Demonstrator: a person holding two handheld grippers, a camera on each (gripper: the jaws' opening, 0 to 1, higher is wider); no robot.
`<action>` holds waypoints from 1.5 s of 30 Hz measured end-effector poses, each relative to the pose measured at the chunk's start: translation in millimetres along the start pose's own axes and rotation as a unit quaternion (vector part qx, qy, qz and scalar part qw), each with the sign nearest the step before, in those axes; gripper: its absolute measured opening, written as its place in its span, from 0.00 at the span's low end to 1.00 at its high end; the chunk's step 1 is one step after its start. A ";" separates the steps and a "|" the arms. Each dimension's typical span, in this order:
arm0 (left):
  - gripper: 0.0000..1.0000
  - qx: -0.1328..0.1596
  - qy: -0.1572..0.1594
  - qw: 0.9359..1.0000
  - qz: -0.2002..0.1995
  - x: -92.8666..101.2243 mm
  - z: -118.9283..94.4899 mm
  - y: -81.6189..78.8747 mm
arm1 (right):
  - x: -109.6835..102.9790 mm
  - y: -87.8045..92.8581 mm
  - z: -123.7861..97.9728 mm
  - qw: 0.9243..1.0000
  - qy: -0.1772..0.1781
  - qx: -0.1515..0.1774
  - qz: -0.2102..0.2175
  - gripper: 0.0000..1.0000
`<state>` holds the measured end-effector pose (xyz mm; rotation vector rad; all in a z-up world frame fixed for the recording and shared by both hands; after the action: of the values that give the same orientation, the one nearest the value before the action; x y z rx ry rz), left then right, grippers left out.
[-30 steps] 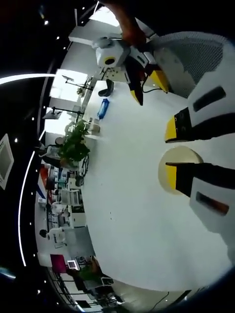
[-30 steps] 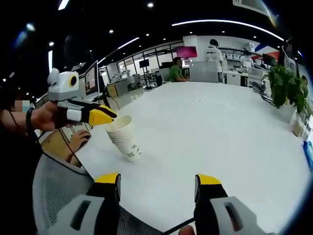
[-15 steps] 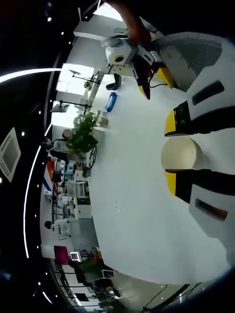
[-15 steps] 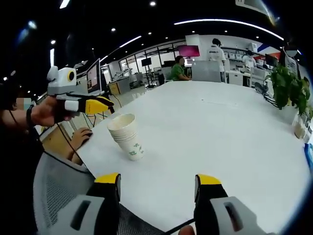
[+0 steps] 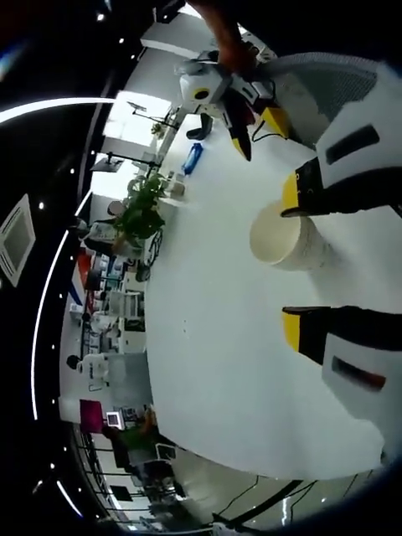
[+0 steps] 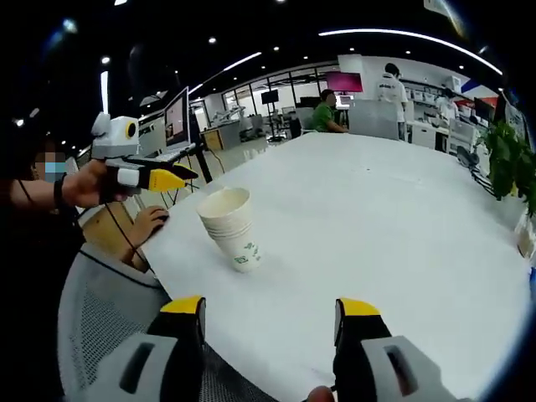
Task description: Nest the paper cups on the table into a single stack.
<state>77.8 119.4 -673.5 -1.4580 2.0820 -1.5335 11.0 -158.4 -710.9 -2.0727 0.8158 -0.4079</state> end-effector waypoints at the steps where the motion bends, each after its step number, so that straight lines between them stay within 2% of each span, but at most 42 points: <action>1: 0.42 -0.002 -0.002 1.000 -0.001 -1.0 0.5 1.3 | -0.3 -2.8 2.7 1.000 -0.004 -0.002 -0.008 0.62; 10: 0.45 -0.029 0.000 1.000 -0.002 -10.0 10.9 18.4 | 11.7 -11.8 27.5 0.999 -0.020 -0.004 -0.028 0.62; 14: 0.46 -0.052 0.010 0.999 0.013 -7.5 19.1 25.0 | 17.6 -22.1 40.3 0.999 -0.027 0.004 -0.037 0.62; 18: 0.47 -0.071 0.022 0.997 0.039 -3.8 25.3 23.9 | 13.7 -37.0 51.4 0.997 -0.044 0.007 -0.062 0.62; 20: 0.47 -0.078 0.030 0.995 0.052 2.8 29.0 23.4 | 11.1 -43.3 60.4 0.995 -0.058 0.007 -0.084 0.62; 25: 0.47 -0.103 0.041 0.989 0.095 3.8 39.8 27.6 | 6.0 -50.8 73.3 0.990 -0.082 0.003 -0.117 0.62; 30: 0.48 -0.113 0.047 0.986 0.113 2.1 43.5 25.4 | 5.7 -55.7 86.0 0.981 -0.100 -0.014 -0.166 0.61; 37: 0.48 -0.128 0.060 0.982 0.129 1.5 51.9 25.1 | -0.8 -64.7 97.3 0.974 -0.124 -0.019 -0.189 0.60; 41: 0.48 -0.154 0.076 0.972 0.159 2.9 58.6 31.5 | -3.3 -62.1 103.6 0.964 -0.146 -0.030 -0.220 0.60; 45: 0.47 -0.155 0.081 0.971 0.163 6.5 61.2 30.6 | -3.9 -59.6 109.3 0.956 -0.156 -0.042 -0.243 0.57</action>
<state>94.6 75.3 -723.4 -1.0229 2.5969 -1.2793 91.9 -65.0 -726.6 -2.3342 0.1306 -0.2969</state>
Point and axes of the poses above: the point that each gripper's makers call its tool centre point, and the gripper's own axes: z roughly forward along the fingers, x roughly to its right, y roughly out of its underside, the point moved 8 cm from there along -z, roughly backward along the fingers, and after that the axes turned 12 degrees about -z, right-handed, at the moved point
